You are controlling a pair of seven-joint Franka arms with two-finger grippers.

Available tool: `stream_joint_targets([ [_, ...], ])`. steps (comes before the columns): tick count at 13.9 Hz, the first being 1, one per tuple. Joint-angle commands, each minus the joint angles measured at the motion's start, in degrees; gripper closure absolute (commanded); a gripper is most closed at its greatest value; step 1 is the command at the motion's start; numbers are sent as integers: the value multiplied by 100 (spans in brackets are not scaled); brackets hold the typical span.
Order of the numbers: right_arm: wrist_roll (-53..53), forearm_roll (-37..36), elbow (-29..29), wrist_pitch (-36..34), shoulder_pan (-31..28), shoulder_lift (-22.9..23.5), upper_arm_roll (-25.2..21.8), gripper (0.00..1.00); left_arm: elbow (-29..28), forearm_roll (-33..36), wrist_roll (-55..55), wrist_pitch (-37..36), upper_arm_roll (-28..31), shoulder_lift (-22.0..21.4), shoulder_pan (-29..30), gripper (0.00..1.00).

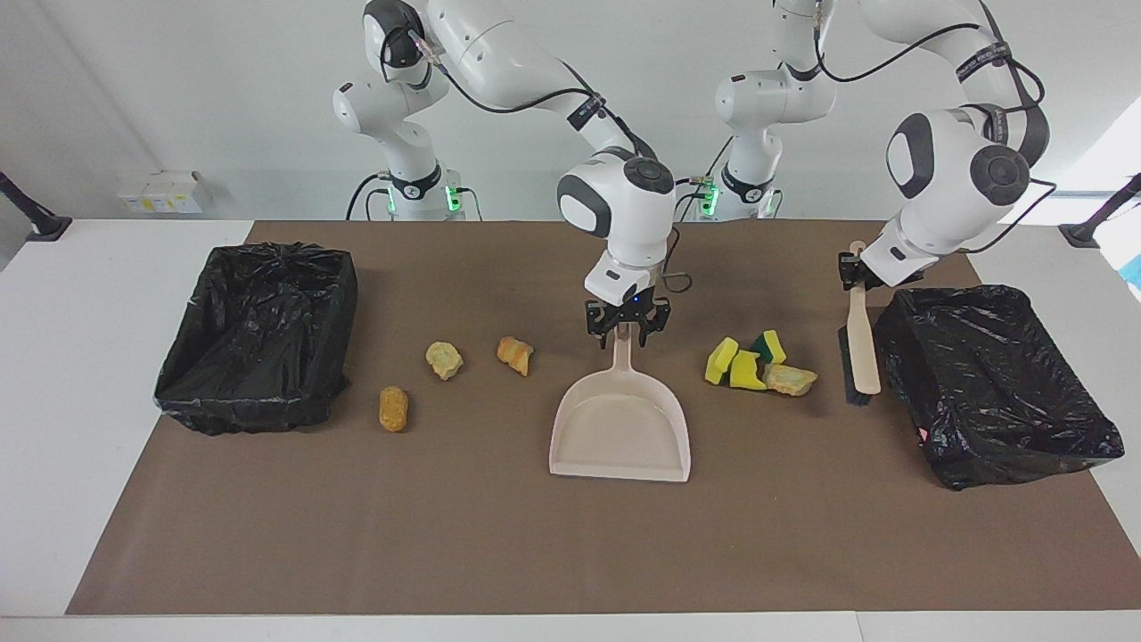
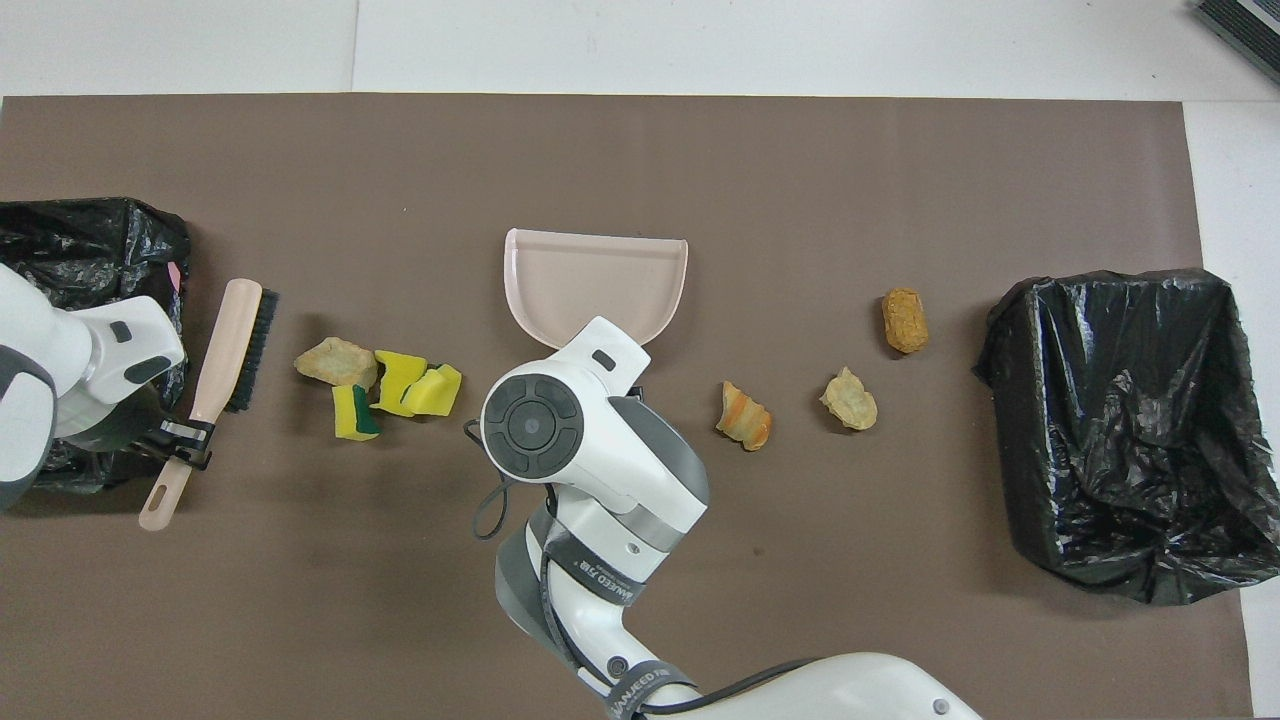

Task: Sweep and dump trash in bin
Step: 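Set the dustpan beside the sponges while the left gripper positions the brush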

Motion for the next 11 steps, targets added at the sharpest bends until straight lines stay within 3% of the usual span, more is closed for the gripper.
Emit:
stream_joint_targets([
  [1, 115, -165, 120, -41, 10, 36, -23, 87, -376, -167, -236, 478, 40, -39, -94, 100],
  [3, 36, -174, 138, -76, -94, -52, -31, 92, -562, -274, -438, 814, 31, -4, -138, 100],
  [4, -16, -165, 120, -120, -147, -131, -23, 100, -597, -283, -456, 850, 31, 5, -234, 100],
  [7, -87, -104, 50, -164, -226, -359, -31, 100, -712, -291, -517, 772, 31, -65, -506, 100],
  [11, -2146, -33, -293, -427, -647, -807, -23, 100, -870, -537, -946, 351, 22, -223, -1051, 100],
])
